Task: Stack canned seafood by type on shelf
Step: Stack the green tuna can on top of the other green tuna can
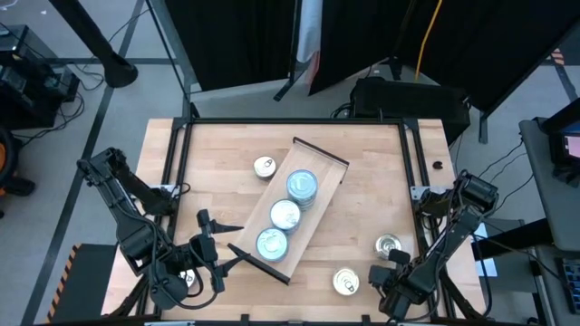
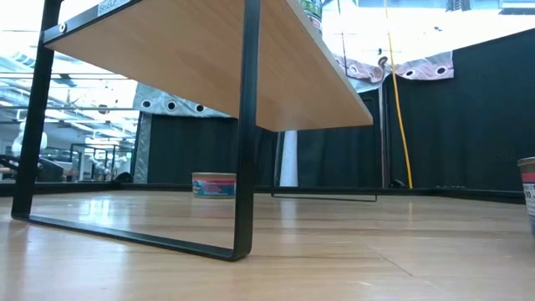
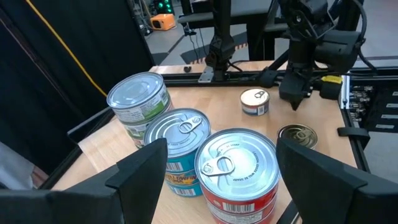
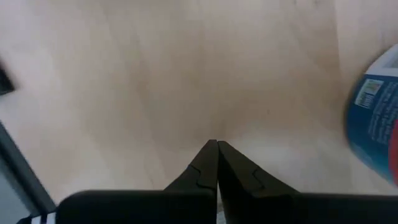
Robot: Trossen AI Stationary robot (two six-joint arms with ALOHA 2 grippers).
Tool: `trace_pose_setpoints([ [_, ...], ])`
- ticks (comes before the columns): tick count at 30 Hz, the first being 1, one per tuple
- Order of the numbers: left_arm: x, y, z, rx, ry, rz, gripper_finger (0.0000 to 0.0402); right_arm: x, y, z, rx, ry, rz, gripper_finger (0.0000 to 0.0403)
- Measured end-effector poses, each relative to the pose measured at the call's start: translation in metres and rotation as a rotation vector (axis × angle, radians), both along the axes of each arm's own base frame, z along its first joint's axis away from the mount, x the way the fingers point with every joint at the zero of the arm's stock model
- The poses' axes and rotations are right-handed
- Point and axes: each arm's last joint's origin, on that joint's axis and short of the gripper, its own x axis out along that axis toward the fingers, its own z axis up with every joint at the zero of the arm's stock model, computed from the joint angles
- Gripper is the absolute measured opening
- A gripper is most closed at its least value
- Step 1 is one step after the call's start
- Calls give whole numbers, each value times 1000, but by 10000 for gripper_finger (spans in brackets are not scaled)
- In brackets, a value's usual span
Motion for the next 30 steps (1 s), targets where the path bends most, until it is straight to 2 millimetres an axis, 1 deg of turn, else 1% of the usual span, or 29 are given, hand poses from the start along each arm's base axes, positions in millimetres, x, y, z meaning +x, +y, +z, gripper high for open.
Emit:
trace_pose_setpoints([
  [2, 0, 0, 0, 0, 0, 0, 301, 1, 2, 5, -6, 4, 12, 0],
  [4, 0, 0, 0, 0, 0, 0, 301, 2, 3, 15, -26, 16, 16, 0],
  [8, 0, 0, 0, 0, 0, 0, 301, -2, 1, 31, -106, 63, 25, 0],
  [11, 0, 0, 0, 0, 0, 0, 301, -9, 1, 30, -136, 79, 43, 0],
  [19, 0, 0, 0, 0, 0, 0, 301, -26, 5, 23, -161, 90, -4, 0],
  [26, 0, 0, 0, 0, 0, 0, 301, -30, 8, 23, -155, 77, -8, 0],
  [30, 0, 0, 0, 0, 0, 0, 301, -29, 10, 32, -163, 89, -8, 0],
])
